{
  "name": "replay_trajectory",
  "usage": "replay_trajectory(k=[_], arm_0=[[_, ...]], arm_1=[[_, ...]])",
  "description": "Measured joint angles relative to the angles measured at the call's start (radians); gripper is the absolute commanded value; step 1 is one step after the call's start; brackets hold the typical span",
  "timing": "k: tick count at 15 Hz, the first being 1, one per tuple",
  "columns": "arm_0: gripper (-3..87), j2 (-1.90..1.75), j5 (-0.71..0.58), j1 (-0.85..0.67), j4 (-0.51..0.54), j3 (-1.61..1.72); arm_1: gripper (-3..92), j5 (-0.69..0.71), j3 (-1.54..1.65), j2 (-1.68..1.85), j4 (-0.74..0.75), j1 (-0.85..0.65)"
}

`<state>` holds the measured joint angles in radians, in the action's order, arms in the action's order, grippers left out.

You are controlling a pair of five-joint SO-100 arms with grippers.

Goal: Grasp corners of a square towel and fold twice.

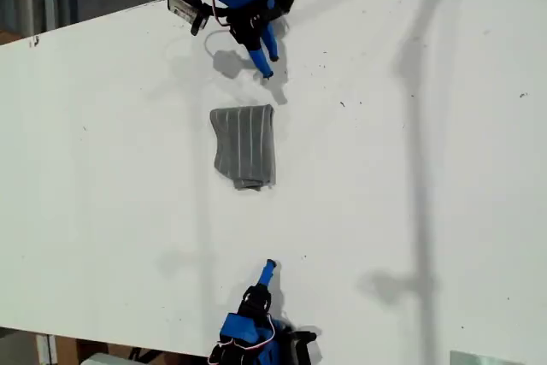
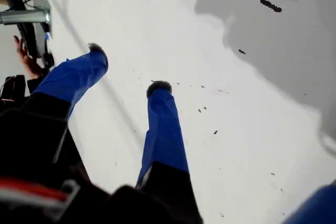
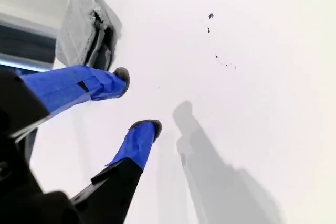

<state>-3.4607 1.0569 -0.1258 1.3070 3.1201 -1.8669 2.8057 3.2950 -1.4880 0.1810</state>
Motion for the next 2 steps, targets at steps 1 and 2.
replay_trajectory(k=[1,2], arm_0=[[15.5,0.000,0.000,0.000,0.000,0.000],[15.5,0.000,0.000,0.000,0.000,0.000]], arm_1=[[20.9,0.000,0.000,0.000,0.000,0.000],[20.9,0.000,0.000,0.000,0.000,0.000]])
